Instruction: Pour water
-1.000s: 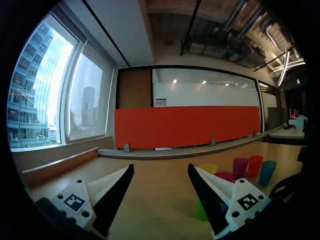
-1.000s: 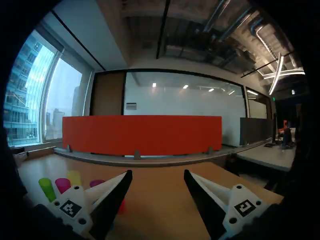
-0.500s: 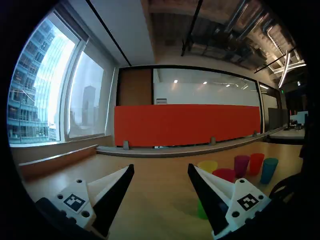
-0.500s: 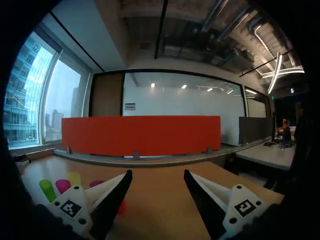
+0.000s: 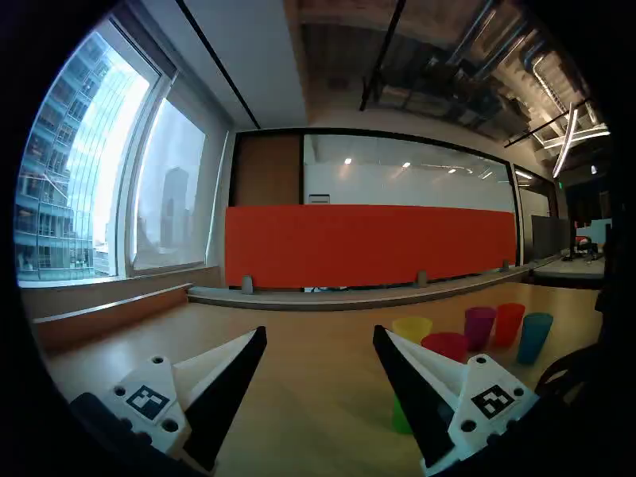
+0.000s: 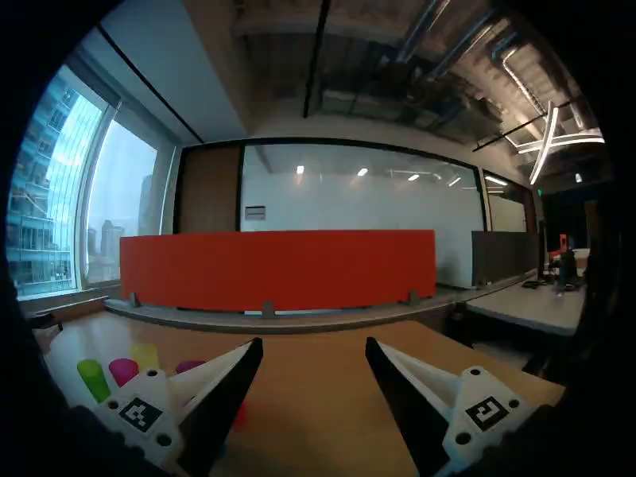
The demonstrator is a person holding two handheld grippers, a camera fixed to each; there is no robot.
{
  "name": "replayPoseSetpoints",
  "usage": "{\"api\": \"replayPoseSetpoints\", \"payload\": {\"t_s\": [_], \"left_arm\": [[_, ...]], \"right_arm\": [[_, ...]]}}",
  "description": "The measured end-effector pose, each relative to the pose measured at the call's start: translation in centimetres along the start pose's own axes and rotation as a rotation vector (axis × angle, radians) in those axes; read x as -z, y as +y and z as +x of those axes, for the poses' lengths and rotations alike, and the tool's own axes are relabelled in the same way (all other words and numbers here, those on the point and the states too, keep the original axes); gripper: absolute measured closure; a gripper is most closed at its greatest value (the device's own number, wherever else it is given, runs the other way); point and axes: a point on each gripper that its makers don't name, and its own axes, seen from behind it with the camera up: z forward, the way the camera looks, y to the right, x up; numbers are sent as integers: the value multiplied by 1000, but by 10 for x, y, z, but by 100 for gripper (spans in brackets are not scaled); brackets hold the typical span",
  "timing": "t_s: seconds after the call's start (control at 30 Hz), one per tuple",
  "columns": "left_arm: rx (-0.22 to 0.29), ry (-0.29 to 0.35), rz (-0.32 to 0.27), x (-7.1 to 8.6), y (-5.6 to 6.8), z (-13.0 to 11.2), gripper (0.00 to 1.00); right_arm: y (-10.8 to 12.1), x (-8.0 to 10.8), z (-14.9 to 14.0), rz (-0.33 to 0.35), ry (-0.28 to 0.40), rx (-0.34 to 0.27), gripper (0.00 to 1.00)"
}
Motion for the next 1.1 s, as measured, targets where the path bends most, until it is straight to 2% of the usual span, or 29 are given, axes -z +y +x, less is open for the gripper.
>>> {"api": "replayPoseSetpoints", "payload": {"t_s": [0.67,1.1], "left_arm": [[0,-67,-4,-6,-2,-18,0],[1,-72,-12,-6,0,-19,0]], "right_arm": [[2,2,-1,-5,-2,-1,0],[2,2,-3,-1,-5,-5,0]]}}
